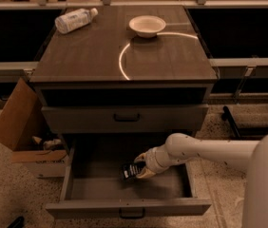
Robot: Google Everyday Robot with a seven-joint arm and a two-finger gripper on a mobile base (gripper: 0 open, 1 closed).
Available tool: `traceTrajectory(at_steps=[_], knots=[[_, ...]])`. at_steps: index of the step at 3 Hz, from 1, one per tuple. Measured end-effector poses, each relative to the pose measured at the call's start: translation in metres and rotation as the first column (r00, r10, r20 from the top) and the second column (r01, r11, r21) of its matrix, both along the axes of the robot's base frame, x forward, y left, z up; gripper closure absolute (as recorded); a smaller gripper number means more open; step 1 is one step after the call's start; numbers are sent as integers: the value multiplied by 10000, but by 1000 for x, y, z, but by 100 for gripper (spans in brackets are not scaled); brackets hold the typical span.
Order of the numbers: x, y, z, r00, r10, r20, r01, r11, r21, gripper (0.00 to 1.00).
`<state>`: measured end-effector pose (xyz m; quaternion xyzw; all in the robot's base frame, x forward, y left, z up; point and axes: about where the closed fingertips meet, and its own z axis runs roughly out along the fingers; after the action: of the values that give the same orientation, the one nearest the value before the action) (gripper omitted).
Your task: Pick rxbar blueberry from middle drawer and place on counter
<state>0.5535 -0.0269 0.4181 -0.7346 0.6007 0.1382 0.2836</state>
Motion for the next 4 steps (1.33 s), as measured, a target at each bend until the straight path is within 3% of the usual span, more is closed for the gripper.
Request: traceTrajectory(at_steps=[1, 3, 4], knots=[[-10, -36, 46, 9988, -72, 477, 46, 9985, 547, 100], [-13, -38, 59, 9978, 45, 655, -90, 9975, 698, 100], [-27, -50, 107, 9920, 202, 1243, -341, 9933, 1103, 100]])
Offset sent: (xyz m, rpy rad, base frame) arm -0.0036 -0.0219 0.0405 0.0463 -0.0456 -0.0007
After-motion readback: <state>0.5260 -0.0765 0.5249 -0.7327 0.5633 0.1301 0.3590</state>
